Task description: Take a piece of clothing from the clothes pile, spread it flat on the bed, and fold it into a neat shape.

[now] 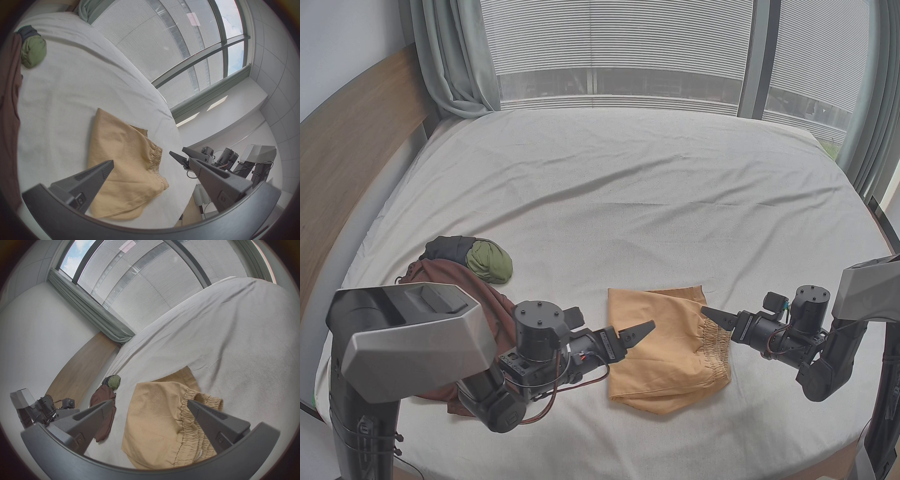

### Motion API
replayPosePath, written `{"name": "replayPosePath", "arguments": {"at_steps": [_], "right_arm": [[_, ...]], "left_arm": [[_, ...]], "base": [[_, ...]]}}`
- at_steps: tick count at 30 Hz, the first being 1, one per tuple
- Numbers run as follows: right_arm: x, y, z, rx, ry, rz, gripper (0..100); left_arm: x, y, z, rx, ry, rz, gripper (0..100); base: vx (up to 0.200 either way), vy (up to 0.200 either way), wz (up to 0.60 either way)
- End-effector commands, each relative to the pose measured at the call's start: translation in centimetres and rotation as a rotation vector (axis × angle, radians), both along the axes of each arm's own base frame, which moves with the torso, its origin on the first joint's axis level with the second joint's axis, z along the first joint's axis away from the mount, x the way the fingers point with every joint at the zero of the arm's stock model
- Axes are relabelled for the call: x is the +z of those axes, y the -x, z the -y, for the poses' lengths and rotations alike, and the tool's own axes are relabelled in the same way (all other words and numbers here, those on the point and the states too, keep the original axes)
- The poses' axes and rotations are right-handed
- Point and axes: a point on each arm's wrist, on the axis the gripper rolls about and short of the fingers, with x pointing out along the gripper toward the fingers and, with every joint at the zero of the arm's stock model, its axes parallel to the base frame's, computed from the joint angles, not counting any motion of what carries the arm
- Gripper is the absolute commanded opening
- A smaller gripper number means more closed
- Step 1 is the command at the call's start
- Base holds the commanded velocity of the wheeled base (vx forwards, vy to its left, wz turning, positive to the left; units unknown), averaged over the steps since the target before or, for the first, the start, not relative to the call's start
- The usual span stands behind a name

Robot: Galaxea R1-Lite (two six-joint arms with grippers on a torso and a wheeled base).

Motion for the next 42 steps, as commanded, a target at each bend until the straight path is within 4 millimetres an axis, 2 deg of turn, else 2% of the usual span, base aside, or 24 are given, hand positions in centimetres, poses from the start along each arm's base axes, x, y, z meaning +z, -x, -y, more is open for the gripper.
{"name": "replayPosePath", "arguments": {"at_steps": [1,4,5,6,8,11,15,16,19,27,31,33,38,42], "right_arm": [[0.0,0.7,-0.9,0.033,0.005,-0.011,100],[0.2,1.0,-1.1,0.041,0.005,-0.009,100],[0.3,1.2,-1.2,0.047,0.005,-0.008,100],[0.3,1.2,-1.2,0.047,0.005,-0.008,100],[0.6,1.3,-1.5,0.058,0.003,0.000,100],[0.6,1.6,-1.8,0.069,0.005,-0.004,100],[0.6,1.6,-2.0,0.075,0.006,-0.004,100],[0.6,1.6,-2.0,0.075,0.006,-0.004,100],[0.5,2.0,-2.5,0.092,0.009,-0.012,100],[0.5,2.3,-2.9,0.092,0.028,-0.002,100],[0.3,2.4,-2.8,0.092,0.040,-0.004,100],[0.3,2.5,-2.6,0.087,0.043,-0.009,100],[-0.4,2.8,-2.0,0.073,0.058,-0.049,100],[-1.7,2.7,-1.5,0.064,0.097,-0.077,100]], "left_arm": [[0.3,0.3,-2.8,0.048,-0.027,0.028,100],[0.6,0.3,-4.3,0.070,-0.037,0.050,100],[1.2,0.3,-5.9,0.097,-0.036,0.060,100],[1.2,0.3,-5.9,0.097,-0.036,0.060,100],[2.2,0.7,-7.8,0.117,-0.030,0.065,100],[3.3,1.8,-9.9,0.131,-0.025,0.068,100],[3.9,3.5,-12.7,0.163,-0.031,0.090,100],[3.9,3.5,-12.7,0.163,-0.031,0.090,100],[4.0,4.3,-14.8,0.181,-0.050,0.090,100],[4.9,4.9,-16.8,0.213,-0.046,0.106,100],[4.2,5.6,-17.9,0.217,-0.156,0.143,100],[3.5,6.2,-18.6,0.193,-0.271,0.185,100],[2.1,6.3,-19.0,0.168,-0.367,0.193,100],[1.1,6.6,-20.0,0.148,-0.459,0.207,100]], "base": [[0.000,0.000,0.00],[0.000,0.000,0.00],[0.000,0.000,0.00],[0.000,0.000,0.00],[0.000,0.000,0.00],[0.000,0.000,0.00],[0.000,0.000,0.00],[0.000,0.000,0.00],[0.000,0.000,0.00],[0.000,0.000,0.00],[0.000,0.000,0.00],[0.000,0.000,0.00],[0.000,0.000,0.00],[0.000,0.000,0.00]]}}
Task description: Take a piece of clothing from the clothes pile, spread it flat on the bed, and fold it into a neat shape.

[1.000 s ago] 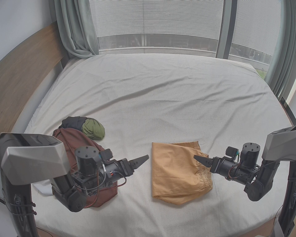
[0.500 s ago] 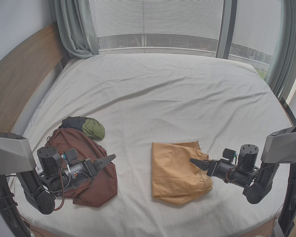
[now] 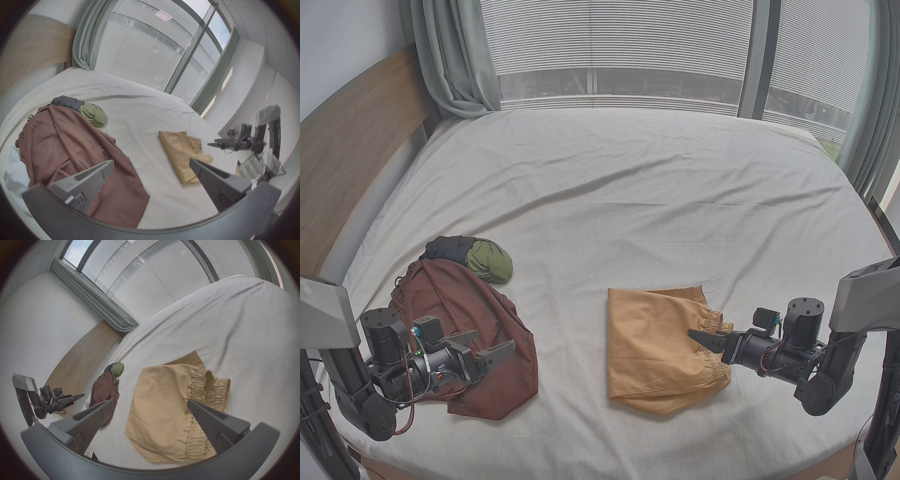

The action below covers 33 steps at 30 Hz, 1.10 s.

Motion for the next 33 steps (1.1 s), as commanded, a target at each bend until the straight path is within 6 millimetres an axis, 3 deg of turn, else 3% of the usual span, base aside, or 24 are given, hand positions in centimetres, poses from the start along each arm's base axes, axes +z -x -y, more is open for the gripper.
{"name": "replayPosePath", "arguments": {"at_steps": [1,3,8,16,25,33], "right_arm": [[-1.5,0.0,0.8,-0.018,0.040,-0.044,100],[-1.9,0.0,1.1,-0.023,0.049,-0.056,100],[-4.9,-0.1,2.0,-0.035,0.125,-0.113,100],[-6.8,-0.7,4.0,-0.081,0.180,-0.134,100],[-8.4,-0.5,3.6,-0.059,0.188,-0.180,100],[-8.9,-0.2,2.0,-0.020,0.150,-0.218,100]], "left_arm": [[-1.7,0.5,-1.2,0.003,-0.077,-0.046,100],[-1.8,0.6,-1.5,-0.003,-0.101,-0.038,100],[-1.6,0.8,-1.9,-0.012,-0.142,-0.008,100],[-1.9,0.9,-1.7,-0.022,-0.142,-0.021,100],[-2.0,1.1,-1.5,-0.033,-0.141,-0.030,100],[-2.3,1.2,-1.2,-0.049,-0.142,-0.045,100]], "base": [[0.000,0.000,0.00],[0.000,0.000,0.00],[0.000,0.000,0.00],[0.000,0.000,0.00],[0.000,0.000,0.00],[0.000,0.000,0.00]]}}
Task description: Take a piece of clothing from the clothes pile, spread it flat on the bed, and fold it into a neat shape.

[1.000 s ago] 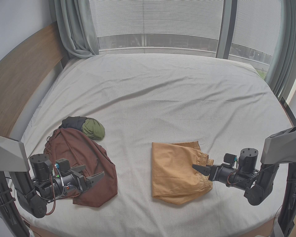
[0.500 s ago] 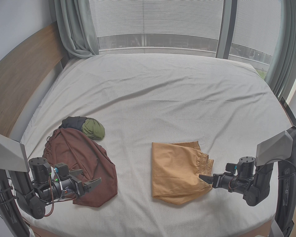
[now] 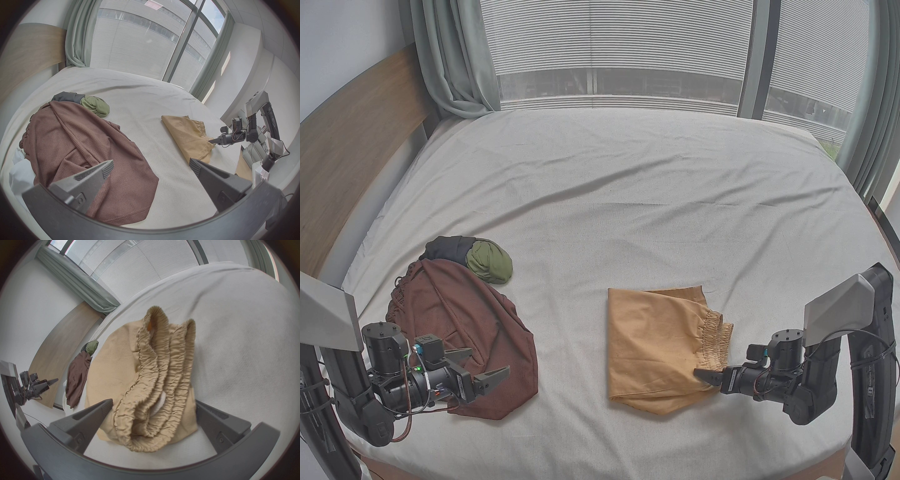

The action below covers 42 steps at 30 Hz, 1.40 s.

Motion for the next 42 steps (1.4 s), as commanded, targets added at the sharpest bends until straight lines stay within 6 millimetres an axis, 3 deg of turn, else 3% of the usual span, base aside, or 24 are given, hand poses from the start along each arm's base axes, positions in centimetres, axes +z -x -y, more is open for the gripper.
{"name": "replayPosePath", "arguments": {"at_steps": [1,6,21,22,42], "right_arm": [[-0.6,0.1,-0.9,0.011,-0.027,-0.035,100],[-0.2,0.1,-1.4,0.020,-0.102,-0.060,100],[-0.3,-0.5,-1.6,0.014,-0.108,-0.043,100],[-0.4,-0.5,-1.6,0.014,-0.108,-0.045,0],[0.1,-0.5,-2.2,0.039,-0.120,-0.032,0]], "left_arm": [[-0.1,0.0,0.0,0.000,-0.001,-0.006,100],[-0.2,0.0,0.0,-0.002,0.000,-0.008,100],[-0.3,0.0,0.1,0.000,0.000,-0.013,100],[-0.3,0.0,0.0,0.000,0.000,-0.013,100],[-0.3,-0.1,-0.1,0.003,0.000,-0.013,100]], "base": [[0.000,0.000,0.00],[0.000,0.000,0.00],[0.000,0.000,0.00],[0.000,0.000,0.00],[0.000,0.000,0.00]]}}
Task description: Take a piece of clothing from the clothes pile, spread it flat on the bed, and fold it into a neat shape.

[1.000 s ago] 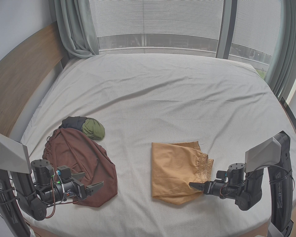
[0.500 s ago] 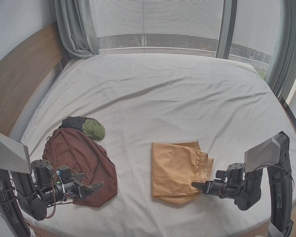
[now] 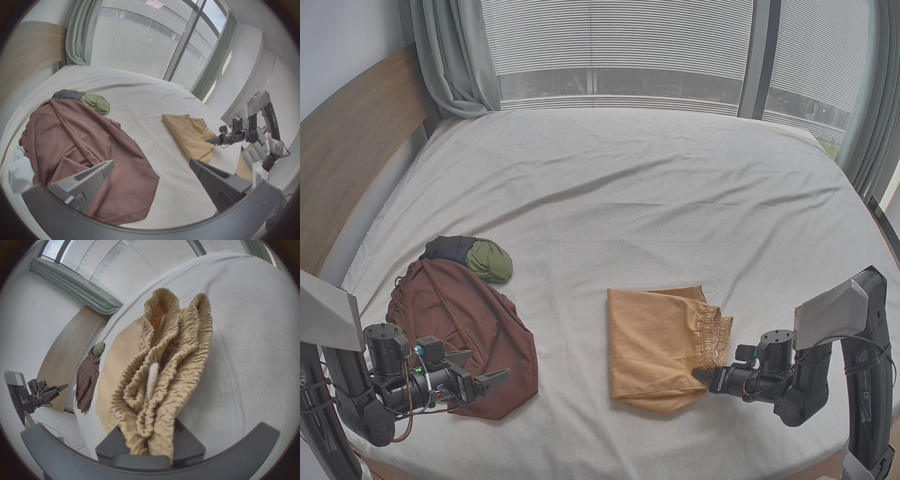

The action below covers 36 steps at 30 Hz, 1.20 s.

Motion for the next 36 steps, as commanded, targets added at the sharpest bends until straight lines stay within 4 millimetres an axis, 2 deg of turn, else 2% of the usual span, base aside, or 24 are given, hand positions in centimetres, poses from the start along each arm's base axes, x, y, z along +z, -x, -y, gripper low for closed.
{"name": "replayPosePath", "arguments": {"at_steps": [1,9,13,14,17,28,36], "right_arm": [[1.1,0.1,-0.8,0.027,-0.011,0.032,0],[5.4,0.4,-3.0,0.088,-0.067,0.154,0],[6.9,0.4,-3.6,0.101,-0.097,0.198,0],[8.2,0.4,-3.8,0.107,-0.123,0.234,0],[9.5,0.3,-4.1,0.125,-0.154,0.266,0],[11.1,0.0,-4.7,0.149,-0.183,0.327,0],[11.4,-0.1,-5.4,0.166,-0.193,0.345,0]], "left_arm": [[0.1,0.0,0.0,0.001,0.000,0.005,100],[0.0,0.1,0.0,-0.001,-0.001,-0.004,100],[-0.1,0.2,0.1,-0.002,-0.001,-0.006,100],[0.1,0.2,0.1,-0.004,0.000,-0.001,100],[0.1,0.2,0.1,-0.002,-0.001,-0.003,100],[0.1,0.3,0.3,-0.015,-0.001,-0.004,100],[0.0,0.3,0.4,-0.016,-0.001,-0.006,100]], "base": [[0.000,0.000,0.00],[0.000,0.000,0.00],[0.000,0.000,0.00],[0.000,0.000,0.00],[0.000,0.000,0.00],[0.000,0.000,0.00],[0.000,0.000,0.00]]}}
